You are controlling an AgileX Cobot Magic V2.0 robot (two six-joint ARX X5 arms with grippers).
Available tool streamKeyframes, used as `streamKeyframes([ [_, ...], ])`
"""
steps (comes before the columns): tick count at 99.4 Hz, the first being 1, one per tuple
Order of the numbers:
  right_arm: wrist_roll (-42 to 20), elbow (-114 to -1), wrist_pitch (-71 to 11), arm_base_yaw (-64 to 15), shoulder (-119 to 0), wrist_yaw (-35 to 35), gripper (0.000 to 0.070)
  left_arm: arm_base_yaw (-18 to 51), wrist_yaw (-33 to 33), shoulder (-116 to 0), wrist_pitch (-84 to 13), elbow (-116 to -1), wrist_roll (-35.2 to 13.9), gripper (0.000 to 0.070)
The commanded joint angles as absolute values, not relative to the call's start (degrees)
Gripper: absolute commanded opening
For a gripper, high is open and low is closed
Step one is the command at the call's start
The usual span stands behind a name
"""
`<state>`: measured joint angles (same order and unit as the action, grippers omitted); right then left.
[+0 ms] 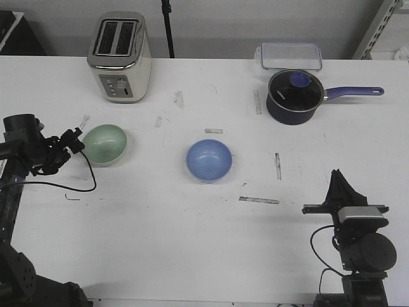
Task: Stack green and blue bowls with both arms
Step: 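Close the left gripper on the green bowl's rim, then lift the green bowl with the left gripper and carry it over the blue bowl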
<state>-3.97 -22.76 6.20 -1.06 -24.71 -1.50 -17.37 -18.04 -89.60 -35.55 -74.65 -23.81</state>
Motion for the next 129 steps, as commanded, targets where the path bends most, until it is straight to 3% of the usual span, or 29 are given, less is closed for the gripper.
streamKeyframes([
  [1, -4.7, -22.7, 6.9, -1.1, -24.7, -1.5, 0.0015, -17.1, -18.1, -91.5, -35.3, -75.7, -24.5, 0.0416],
  [46, -4.7, -22.7, 6.9, -1.1, -24.7, -1.5, 0.0015, -14.1, -15.2, -98.1, -33.0, -75.7, -24.8, 0.0387],
  [61, -4.7, -22.7, 6.8, -1.1, -24.7, -1.5, 0.0015, -13.0, -13.5, -99.7, -32.9, -75.7, -24.8, 0.0192],
  [82, -4.7, -22.7, 6.9, -1.1, -24.7, -1.5, 0.0015, -12.7, -12.8, -99.8, -32.8, -75.7, -24.7, 0.0],
  [129, -4.7, -22.7, 6.9, -1.1, -24.7, -1.5, 0.0015, -6.4, -13.0, -91.1, -32.9, -76.1, -26.9, 0.0001],
])
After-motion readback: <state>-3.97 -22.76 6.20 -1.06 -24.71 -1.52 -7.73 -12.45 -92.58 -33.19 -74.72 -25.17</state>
